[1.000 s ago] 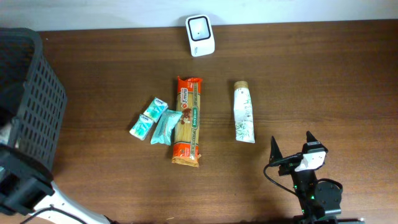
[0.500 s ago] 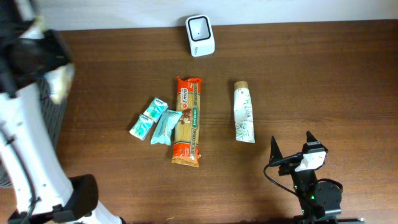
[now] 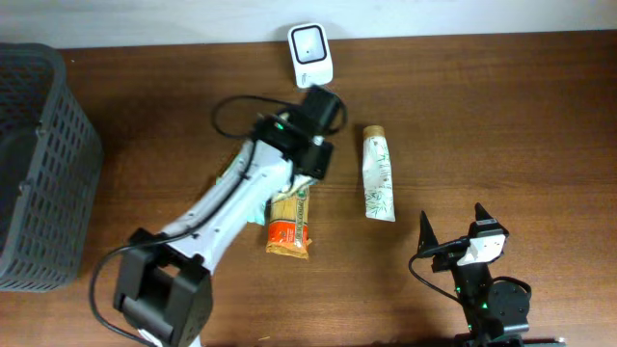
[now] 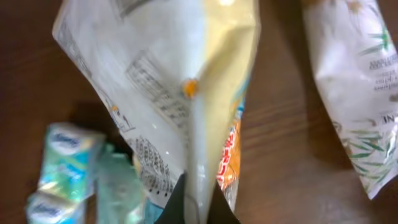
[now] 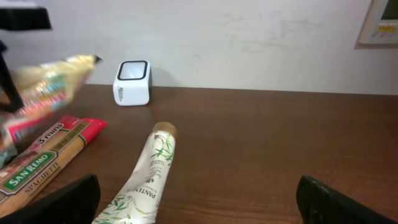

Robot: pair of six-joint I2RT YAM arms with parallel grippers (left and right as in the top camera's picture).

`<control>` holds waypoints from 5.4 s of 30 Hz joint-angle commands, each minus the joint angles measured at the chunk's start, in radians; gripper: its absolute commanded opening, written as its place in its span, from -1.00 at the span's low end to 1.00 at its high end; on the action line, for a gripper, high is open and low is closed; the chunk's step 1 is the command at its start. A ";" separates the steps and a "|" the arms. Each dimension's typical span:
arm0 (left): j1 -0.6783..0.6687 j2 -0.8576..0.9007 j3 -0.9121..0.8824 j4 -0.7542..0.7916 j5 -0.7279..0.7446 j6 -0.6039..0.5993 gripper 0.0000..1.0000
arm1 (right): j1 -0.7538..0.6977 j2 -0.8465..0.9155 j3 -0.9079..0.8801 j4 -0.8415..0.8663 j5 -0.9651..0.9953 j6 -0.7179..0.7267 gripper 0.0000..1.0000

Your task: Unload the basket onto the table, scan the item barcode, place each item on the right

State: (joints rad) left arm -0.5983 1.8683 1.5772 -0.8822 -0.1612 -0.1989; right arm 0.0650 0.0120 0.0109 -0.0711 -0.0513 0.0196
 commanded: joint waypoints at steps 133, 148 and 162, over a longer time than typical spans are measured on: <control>1.051 -0.015 0.435 -0.436 0.460 0.480 0.98 | 0.025 1.499 1.145 -0.601 -0.856 0.131 0.84; 1.051 -0.015 0.435 -0.436 0.460 0.480 0.98 | 0.400 1.569 1.135 -0.752 -0.072 0.773 0.75; 1.051 -0.015 0.435 -0.436 0.460 0.480 0.98 | 0.445 1.825 1.136 -0.621 -0.076 0.826 -0.03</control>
State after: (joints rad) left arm 0.4507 1.8446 2.0121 -1.3201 0.2989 0.2905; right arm 0.5049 1.8267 1.1423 -0.7017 -0.1425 0.8539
